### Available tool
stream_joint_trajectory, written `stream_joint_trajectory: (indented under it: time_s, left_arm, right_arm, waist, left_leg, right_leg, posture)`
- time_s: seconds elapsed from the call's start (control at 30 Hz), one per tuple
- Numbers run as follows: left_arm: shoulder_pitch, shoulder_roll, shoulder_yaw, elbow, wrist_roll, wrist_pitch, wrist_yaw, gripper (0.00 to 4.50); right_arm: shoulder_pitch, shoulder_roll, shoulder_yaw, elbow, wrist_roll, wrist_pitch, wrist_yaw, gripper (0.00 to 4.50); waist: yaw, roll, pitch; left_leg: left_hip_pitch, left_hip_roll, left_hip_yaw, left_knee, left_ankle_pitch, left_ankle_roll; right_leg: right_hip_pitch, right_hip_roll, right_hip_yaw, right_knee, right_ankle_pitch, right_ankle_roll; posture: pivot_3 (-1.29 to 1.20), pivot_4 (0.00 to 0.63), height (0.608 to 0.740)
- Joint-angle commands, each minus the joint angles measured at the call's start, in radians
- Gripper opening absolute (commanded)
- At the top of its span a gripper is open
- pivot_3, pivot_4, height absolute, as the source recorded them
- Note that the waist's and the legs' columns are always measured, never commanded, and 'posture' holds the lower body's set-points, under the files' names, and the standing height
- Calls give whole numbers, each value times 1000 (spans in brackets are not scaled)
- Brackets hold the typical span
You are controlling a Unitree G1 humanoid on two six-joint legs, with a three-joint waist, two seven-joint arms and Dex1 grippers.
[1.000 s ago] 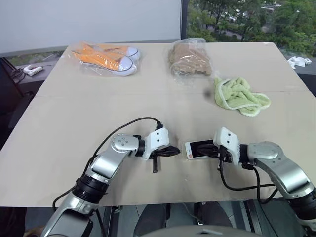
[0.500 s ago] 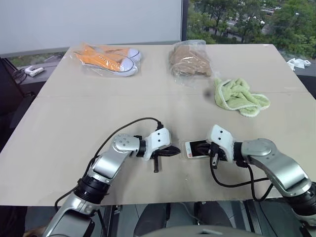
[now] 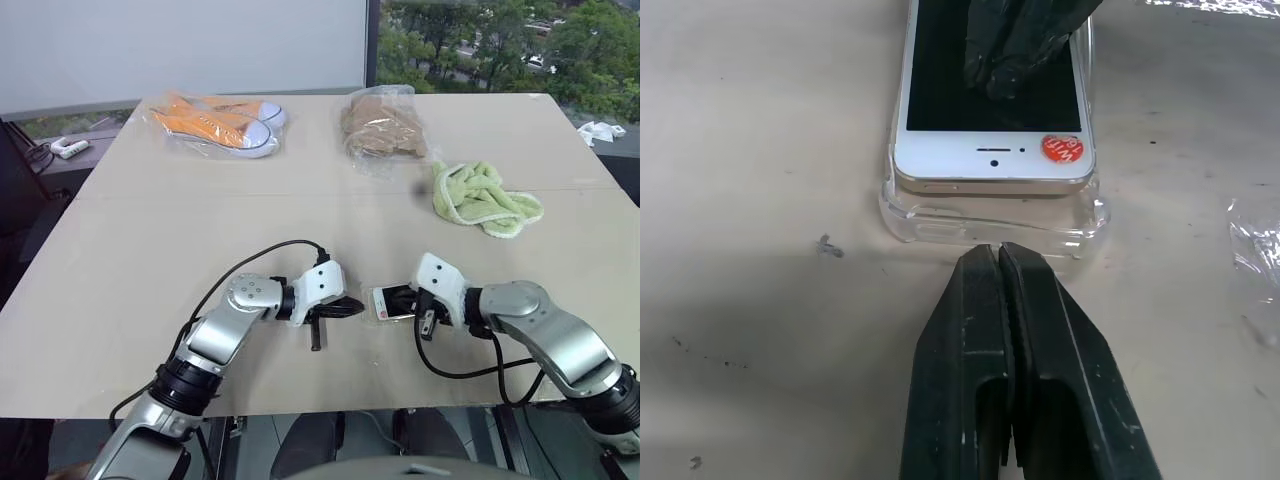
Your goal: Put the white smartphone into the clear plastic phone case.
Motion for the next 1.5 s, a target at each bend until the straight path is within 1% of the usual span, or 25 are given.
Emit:
stream_joint_trajectory:
  time_s: [0.03, 0.27, 0.57, 0.73, 0.83, 1.0, 1.17, 1.23, 1.5]
  left_arm:
    - [-4, 1, -2, -35, -15, -7, -9, 62]
    - [-6, -3, 4, -39, -17, -4, -3, 62]
    - [4, -3, 10, -53, -25, 2, 5, 62]
    - [11, -11, 27, -82, -71, 26, -7, 62]
    - [12, 0, 24, -88, -75, 26, -12, 62]
    - [9, 11, 26, -92, -89, 27, -19, 62]
    - [-2, -10, 16, -71, -79, 13, -3, 62]
    - [-13, -44, 8, -56, -81, 16, 15, 62]
    - [-39, -112, -29, 10, -53, 3, 34, 62]
  right_arm:
    - [31, -25, 99, 51, -31, 112, -12, 0]
    - [8, -31, 166, 53, -44, 158, -12, 0]
    - [-10, 5, 179, 111, -62, 135, -33, 0]
    - [4, -6, 189, 122, -67, 133, -21, 0]
    - [11, -16, 193, 121, -65, 140, -11, 0]
    - [-1, -2, 207, 152, -80, 130, -17, 0]
    - [-9, 21, 201, 161, -78, 132, -25, 0]
    - [2, 20, 192, 138, -71, 146, -32, 0]
    - [29, 47, 148, 95, -48, 170, -70, 0]
  waist:
    - [0, 0, 0]
    - [0, 0, -1]
    - [0, 0, -2]
    - [0, 0, -3]
    - [0, 0, -4]
    - [0, 1, -5]
    - [-1, 0, -9]
    - [-1, 0, -9]
    - [1, -1, -10]
  left_leg:
    - [0, 0, 0, 0, 0, 0]
    - [0, 0, 0, 0, 0, 0]
    - [0, 0, -1, -1, 0, 0]
    - [0, 0, -1, -1, 0, 1]
    - [0, 0, -1, -1, 0, 1]
    - [0, 0, -1, -1, -1, 1]
    - [4, 0, -1, -2, -1, 1]
    - [9, 0, -1, -4, -1, 2]
    - [10, 0, -1, -5, -1, 2]
  right_leg:
    - [0, 0, 0, 0, 0, 0]
    - [0, 0, 0, -1, 0, 0]
    - [0, 0, 0, -1, 0, 0]
    - [0, 0, 0, -1, 0, 0]
    - [1, 0, -1, -1, 0, 0]
    - [1, 0, -1, -1, 0, 0]
    - [4, 0, -1, -2, 0, 0]
    - [9, 0, 0, -4, -1, 0]
    - [9, 0, 0, -4, -1, 0]
  posture:
    - [0, 150, 740]
    - [0, 150, 740]
    - [0, 150, 740]
    - [0, 150, 740]
    - [0, 150, 740]
    - [0, 150, 740]
    - [0, 150, 740]
    - [0, 150, 740]
    - [0, 150, 740]
